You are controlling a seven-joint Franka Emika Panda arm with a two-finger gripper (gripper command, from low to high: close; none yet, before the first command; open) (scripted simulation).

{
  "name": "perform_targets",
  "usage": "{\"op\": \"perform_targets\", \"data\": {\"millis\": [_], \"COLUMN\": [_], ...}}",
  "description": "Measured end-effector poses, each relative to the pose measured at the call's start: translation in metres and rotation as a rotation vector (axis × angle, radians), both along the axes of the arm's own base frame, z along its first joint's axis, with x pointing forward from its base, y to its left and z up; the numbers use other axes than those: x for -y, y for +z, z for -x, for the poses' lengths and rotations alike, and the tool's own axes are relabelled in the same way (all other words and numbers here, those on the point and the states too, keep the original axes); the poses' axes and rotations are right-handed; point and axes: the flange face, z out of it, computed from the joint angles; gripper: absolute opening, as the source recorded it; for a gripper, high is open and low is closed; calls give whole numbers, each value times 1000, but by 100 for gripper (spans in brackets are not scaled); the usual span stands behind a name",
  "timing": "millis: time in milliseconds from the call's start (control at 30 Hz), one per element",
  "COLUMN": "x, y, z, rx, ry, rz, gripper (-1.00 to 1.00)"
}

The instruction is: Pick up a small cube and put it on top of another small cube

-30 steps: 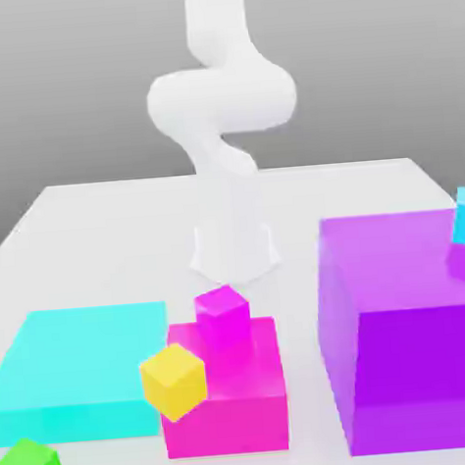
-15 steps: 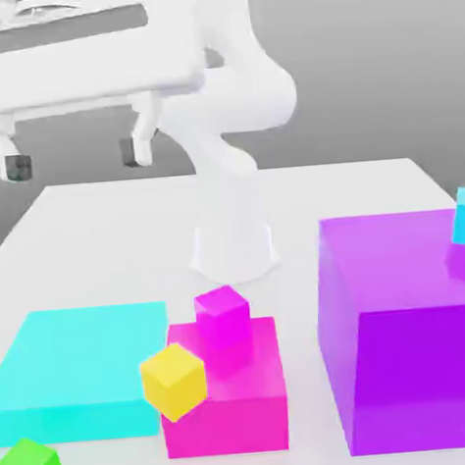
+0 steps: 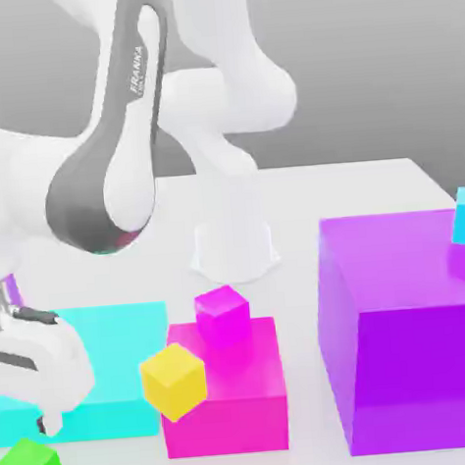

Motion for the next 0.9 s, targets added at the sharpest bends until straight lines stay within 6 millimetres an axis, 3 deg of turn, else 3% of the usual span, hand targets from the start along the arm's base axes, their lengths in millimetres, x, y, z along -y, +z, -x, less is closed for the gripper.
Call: {"op": "perform_targets", "data": {"millis": [133, 167, 367, 433, 567, 900], "x": [6, 6, 6, 6, 2, -89], "y": [-61, -71, -76, -60, -6, 112], "z": [4, 5, 5, 5, 0, 2], "rx": [-19, -20, -21, -21, -8, 58], "ry": [-9, -10, -11, -10, 18, 263], "rz": [2, 2, 1, 2, -5, -23], "gripper": [0, -100, -100, -100, -100, -100]}}
